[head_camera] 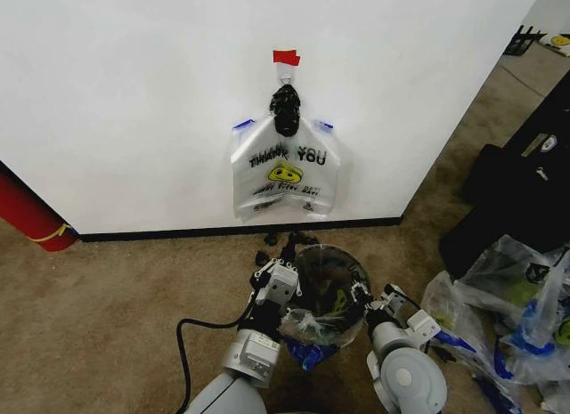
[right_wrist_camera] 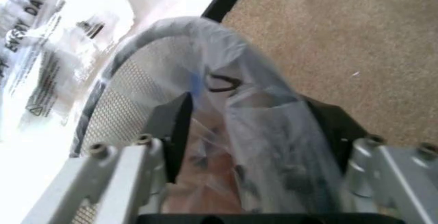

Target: Pick up the garbage bag from the wall and place it over the trash bin.

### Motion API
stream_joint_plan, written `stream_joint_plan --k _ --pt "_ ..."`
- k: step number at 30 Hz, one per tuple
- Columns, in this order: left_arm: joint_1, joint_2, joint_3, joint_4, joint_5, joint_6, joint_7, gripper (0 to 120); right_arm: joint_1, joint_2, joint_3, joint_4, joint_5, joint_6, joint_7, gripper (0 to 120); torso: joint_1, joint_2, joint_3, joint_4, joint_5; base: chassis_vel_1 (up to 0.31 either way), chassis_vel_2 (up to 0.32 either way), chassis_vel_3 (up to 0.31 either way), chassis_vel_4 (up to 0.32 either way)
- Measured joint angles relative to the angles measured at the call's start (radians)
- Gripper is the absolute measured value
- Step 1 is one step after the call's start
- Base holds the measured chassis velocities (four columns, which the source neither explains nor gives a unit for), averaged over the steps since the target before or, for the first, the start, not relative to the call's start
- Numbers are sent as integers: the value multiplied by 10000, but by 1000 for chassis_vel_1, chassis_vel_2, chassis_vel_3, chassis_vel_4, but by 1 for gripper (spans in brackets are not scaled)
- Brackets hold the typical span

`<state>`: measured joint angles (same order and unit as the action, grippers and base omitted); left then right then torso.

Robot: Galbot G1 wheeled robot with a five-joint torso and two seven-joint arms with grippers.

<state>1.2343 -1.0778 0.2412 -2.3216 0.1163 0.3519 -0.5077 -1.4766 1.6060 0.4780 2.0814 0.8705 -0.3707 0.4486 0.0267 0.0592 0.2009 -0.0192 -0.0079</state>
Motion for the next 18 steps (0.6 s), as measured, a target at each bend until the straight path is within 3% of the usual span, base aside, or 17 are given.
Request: stream_joint_plan --k 11,18 --pt "-132 -110 408 538 100 -192 -127 0 -401 -277 245 558 278 -89 151 95 0 0 0 -1 0 0 0 0 0" --pt "-44 -36 119 731 -31 -270 -250 0 -656 -255 164 1129 350 -93 -37 100 0 0 0 0 0 0 0 0 0"
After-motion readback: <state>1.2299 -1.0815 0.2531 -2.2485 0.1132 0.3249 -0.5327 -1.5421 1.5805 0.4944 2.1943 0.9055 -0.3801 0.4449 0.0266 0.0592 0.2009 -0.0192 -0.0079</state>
